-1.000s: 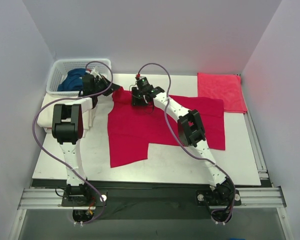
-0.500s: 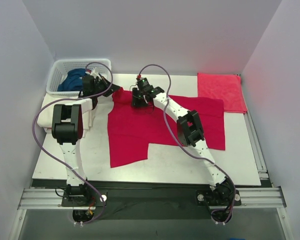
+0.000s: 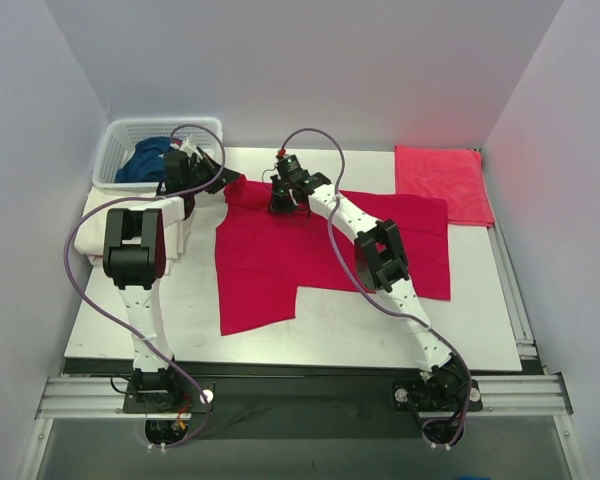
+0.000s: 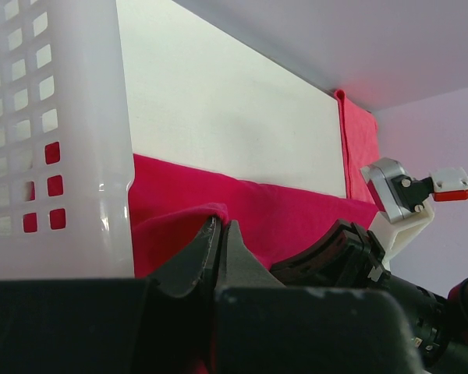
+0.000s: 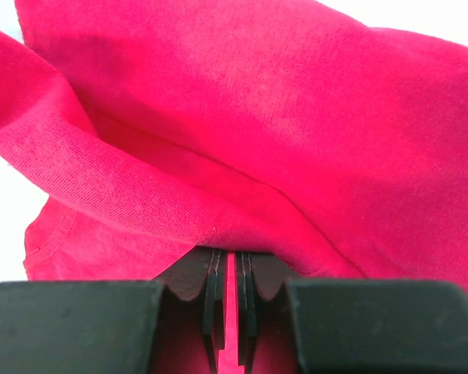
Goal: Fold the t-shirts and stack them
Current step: Fold the flattened tshirt in 1/3 of the way
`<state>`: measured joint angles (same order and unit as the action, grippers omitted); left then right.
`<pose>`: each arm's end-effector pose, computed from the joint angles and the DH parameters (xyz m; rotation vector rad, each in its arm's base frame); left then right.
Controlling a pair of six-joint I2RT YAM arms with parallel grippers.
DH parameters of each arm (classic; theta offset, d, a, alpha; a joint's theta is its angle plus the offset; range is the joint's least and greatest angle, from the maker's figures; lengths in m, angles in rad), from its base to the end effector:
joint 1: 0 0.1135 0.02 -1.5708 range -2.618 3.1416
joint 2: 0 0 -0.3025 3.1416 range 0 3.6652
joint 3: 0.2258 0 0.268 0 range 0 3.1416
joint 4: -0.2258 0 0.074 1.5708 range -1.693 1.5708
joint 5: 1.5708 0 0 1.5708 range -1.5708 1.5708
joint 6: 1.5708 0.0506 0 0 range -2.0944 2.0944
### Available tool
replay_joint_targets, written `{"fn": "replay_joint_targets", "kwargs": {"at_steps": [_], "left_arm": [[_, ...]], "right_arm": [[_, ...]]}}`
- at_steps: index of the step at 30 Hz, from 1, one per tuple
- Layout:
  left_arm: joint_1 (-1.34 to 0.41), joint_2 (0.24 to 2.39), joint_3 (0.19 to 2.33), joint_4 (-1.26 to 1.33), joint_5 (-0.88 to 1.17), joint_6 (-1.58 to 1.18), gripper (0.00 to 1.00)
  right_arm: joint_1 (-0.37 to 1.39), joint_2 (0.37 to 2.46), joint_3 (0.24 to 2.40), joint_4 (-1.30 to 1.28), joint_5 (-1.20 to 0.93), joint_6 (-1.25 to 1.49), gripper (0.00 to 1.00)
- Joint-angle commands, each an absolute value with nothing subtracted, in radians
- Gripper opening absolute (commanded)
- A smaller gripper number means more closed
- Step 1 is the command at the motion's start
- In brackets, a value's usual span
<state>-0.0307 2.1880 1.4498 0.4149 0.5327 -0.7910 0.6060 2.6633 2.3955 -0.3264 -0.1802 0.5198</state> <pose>0.5391 -0.0423 0.1914 -0.3686 1.9555 -1.0496 0.5364 0.3827 0.1722 -0.2071 2.2685 0.8188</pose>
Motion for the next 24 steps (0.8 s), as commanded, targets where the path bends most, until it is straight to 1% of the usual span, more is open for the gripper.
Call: {"fn": "replay_joint_targets", "kwargs": {"at_steps": [1,8,16,24], "left_arm": [[-0.017,2.128,1.448,0.434,0.538,-0.787,0.0],[-0.018,2.1,1.445,0.42,0.535,-0.784,0.0],[-0.021,2.031,1.379,0.376,0.512,-0.77,0.0],[-0.04,1.902,1.285,0.18,0.454,-0.753,0.0]], "right_arm": [[0.611,2.603,2.384,-0.342,-0.134,0.489,0.0],[0.606,2.493,2.316,-0.319,-0.118,0.471,0.0],[0.611,2.333,2.134,-0.27,-0.123,0.485,0.0],[0.62,2.237,1.971,-0.264,-0.14,0.526,0.0]]}}
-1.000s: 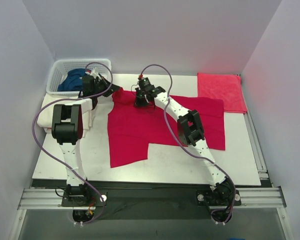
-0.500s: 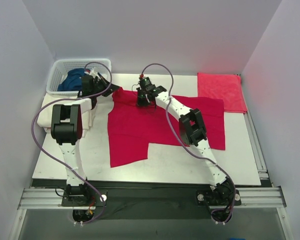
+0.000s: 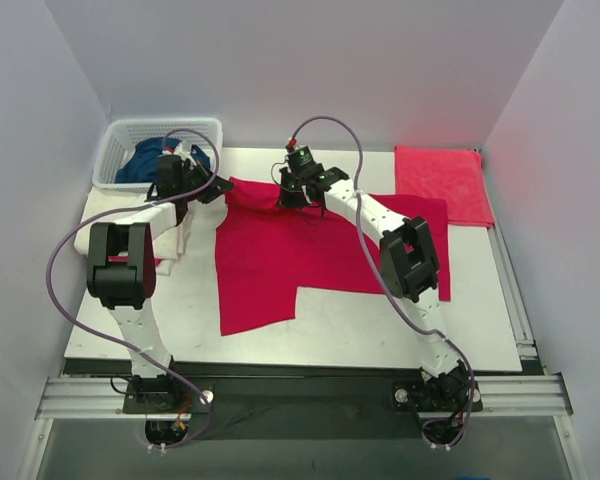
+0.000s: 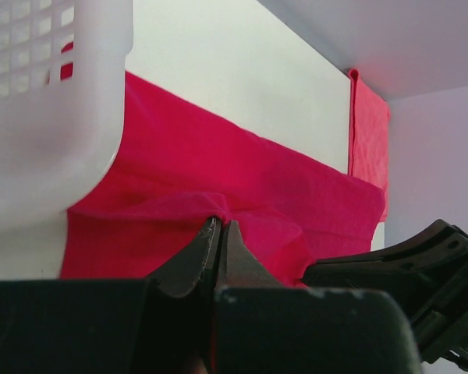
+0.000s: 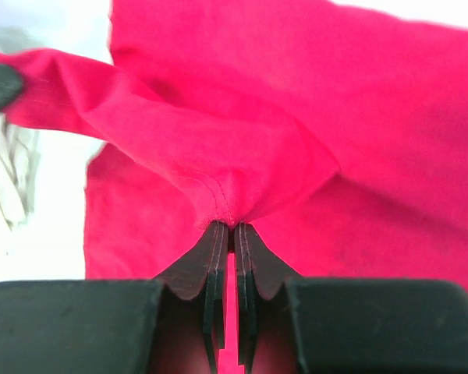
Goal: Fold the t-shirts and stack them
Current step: Fold the flattened tshirt in 1/3 of the way
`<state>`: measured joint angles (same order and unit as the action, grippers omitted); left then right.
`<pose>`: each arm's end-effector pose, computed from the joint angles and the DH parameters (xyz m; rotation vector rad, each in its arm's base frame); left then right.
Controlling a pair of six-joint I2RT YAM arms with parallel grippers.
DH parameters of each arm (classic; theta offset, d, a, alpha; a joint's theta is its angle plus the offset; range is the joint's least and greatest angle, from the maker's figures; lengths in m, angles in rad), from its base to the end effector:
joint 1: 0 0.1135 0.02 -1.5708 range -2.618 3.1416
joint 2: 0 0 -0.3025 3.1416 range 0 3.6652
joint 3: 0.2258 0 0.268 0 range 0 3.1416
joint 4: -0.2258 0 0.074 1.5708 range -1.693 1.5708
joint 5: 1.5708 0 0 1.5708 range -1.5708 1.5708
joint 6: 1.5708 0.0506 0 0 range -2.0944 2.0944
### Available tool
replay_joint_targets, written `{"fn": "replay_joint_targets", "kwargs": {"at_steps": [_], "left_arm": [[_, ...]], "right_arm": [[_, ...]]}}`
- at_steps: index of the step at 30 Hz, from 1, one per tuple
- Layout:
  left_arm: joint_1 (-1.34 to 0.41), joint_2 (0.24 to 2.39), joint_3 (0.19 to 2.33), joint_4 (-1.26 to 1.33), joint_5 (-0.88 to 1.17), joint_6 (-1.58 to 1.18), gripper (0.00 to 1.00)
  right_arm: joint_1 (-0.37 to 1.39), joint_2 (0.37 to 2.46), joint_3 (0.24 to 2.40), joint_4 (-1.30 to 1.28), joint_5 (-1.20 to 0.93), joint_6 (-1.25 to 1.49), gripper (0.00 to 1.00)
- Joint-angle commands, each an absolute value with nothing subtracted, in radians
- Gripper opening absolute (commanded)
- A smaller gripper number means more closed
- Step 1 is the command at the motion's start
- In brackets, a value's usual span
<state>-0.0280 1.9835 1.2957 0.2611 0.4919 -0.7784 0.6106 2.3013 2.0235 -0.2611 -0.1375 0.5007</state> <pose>0.4883 -0.0376 0.2221 -0.4452 2.0392 -0.9963 0.4843 0.3474 0.2612 -0.2075 2.2009 0.7901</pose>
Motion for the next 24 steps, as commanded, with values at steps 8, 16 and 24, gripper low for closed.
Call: {"fn": "replay_joint_targets", "kwargs": {"at_steps": [8,16,24], "left_arm": [[-0.092,1.806,1.249,-0.083,0.328,-0.715,0.0],[-0.155,1.761,1.106,-0.126,0.259,-0.772,0.0],[-0.166,1.759,1.045,-0.147,0.172,-0.811,0.0]], "right_arm": [[0.627,2.145,1.835,-0.256,-0.179,0.56,0.0],[0.634,2.105,1.744,-0.253,-0.187,0.563,0.0],[0.637,2.091,1.701,-0.247,-0.196,0.568,0.0]]}}
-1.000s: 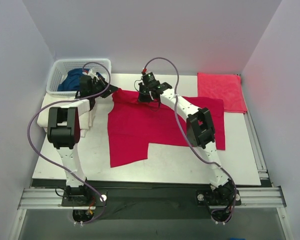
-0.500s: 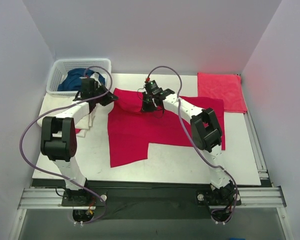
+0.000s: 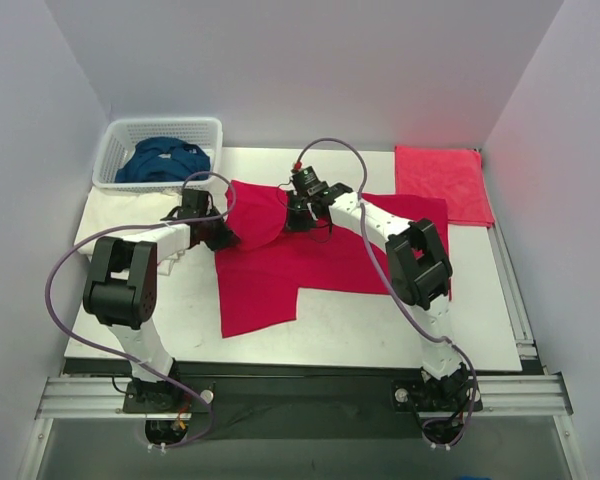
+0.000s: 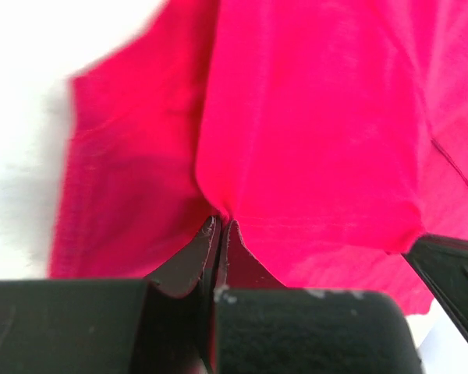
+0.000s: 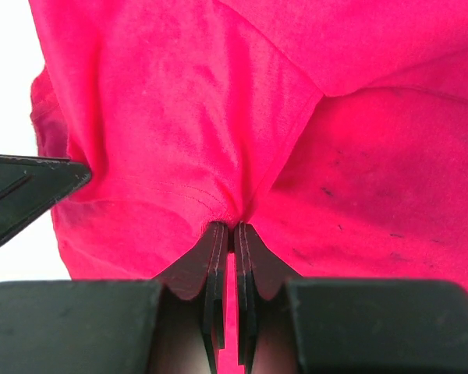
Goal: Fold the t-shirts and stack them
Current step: Fold the flattened tshirt in 1/3 of the way
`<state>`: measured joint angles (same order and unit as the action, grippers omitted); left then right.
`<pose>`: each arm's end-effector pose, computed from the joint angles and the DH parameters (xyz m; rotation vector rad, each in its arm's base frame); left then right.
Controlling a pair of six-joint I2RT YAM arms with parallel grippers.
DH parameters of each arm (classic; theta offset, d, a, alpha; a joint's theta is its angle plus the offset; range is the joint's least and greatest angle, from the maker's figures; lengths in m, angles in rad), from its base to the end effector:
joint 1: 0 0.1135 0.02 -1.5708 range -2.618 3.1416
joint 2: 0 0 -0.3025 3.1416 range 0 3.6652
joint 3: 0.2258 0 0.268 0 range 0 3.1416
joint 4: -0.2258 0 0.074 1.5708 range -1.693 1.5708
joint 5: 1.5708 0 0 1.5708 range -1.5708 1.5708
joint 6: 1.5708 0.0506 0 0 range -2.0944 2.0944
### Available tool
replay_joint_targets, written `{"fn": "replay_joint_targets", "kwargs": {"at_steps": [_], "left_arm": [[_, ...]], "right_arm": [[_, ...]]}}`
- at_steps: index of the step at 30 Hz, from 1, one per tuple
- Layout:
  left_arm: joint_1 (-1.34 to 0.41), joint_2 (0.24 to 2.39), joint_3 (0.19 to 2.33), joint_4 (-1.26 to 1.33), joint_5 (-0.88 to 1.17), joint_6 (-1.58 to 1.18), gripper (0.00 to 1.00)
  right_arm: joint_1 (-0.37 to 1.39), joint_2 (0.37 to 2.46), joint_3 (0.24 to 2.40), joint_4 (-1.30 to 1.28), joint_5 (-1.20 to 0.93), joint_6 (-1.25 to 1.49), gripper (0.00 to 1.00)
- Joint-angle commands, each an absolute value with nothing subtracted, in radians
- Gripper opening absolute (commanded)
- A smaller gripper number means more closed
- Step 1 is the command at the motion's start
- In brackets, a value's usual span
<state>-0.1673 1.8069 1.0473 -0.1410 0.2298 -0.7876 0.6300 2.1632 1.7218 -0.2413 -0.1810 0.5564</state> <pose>0.3906 -0.0776 0.1746 -0.6852 2.4760 -0.6739 0.4364 0.3295 0.2290 -0.1899 2.3711 0.8108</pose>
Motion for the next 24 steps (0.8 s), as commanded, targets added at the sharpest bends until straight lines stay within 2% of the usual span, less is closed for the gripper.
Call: {"fn": "replay_joint_targets", "kwargs": {"at_steps": [1,15,16,17,20,23,24], "left_arm": [[-0.164,1.758,1.045,-0.156,0.161,-0.816,0.0],[-0.164,1.698,1.003,-0.166,0.1,-0.819,0.0],[-0.164,1.697,1.002,-0.17,0.1,-0.821,0.0],[-0.164,1.692,0.997,-0.17,0.1,-0.821,0.01],[-0.164,1.664,0.973,-0.164,0.092,-0.831,0.13],[-0.166,1.608,0.937,-0.159,0.057,-0.834,0.3],[-0.166,1.573,0.927,-0.163,0.049,-0.834,0.33]], "right_arm": [[0.637,2.092,1.698,-0.247,-0.196,0.568,0.0],[0.637,2.097,1.634,-0.276,-0.216,0.581,0.0],[0.637,2.098,1.644,-0.294,-0.207,0.583,0.02],[0.637,2.098,1.644,-0.31,-0.199,0.581,0.15],[0.635,2.065,1.612,-0.357,-0.108,0.595,0.28],[0.63,1.991,1.557,-0.406,0.038,0.614,0.34],[0.627,1.95,1.548,-0.449,0.104,0.636,0.34]]}}
